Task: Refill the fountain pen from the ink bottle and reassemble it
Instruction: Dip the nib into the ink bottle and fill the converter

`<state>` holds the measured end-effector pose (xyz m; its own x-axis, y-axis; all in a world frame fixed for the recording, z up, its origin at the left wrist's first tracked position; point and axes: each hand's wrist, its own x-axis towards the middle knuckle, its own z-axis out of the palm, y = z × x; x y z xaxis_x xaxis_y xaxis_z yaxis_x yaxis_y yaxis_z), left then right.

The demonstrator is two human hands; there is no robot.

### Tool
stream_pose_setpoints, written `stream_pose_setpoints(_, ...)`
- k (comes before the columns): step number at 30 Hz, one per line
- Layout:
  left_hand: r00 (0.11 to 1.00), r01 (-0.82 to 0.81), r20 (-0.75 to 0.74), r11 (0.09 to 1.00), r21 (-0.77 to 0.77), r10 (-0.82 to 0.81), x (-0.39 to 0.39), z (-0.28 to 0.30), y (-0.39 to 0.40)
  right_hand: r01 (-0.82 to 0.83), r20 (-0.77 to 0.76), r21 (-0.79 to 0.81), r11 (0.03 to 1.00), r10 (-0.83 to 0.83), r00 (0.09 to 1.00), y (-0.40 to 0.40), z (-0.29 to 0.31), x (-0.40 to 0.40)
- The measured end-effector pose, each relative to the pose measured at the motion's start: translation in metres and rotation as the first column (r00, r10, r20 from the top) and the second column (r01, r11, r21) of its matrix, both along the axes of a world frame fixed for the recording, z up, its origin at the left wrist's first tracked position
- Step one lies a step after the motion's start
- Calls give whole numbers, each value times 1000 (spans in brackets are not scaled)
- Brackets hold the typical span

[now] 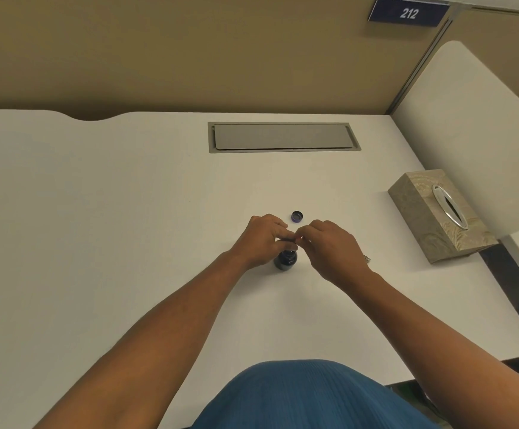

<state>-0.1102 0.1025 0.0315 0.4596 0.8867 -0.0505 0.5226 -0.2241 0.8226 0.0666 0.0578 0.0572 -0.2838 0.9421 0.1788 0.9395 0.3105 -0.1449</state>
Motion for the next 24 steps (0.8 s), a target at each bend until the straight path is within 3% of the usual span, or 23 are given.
stream_pose_setpoints(7, 1000, 12, 9, 999, 30, -12, 1, 4, -3, 69, -5, 29, 997, -69, 998, 0, -2, -4)
stream_pose_setpoints(11, 1000, 14, 3, 999, 32, -14, -1, 3, -2, 96, 13, -59, 994, -96, 995, 0, 5, -7)
stream_pose_setpoints(15, 999, 2, 34, 999, 34, -3, 0, 1, 1, 42, -90, -66, 997, -48, 995, -1, 6, -3)
stream_pose_setpoints(24, 999, 16, 29, 999, 37, -17, 1, -1, 3, 27, -143, -12, 1000, -29, 989, -1, -5, -4)
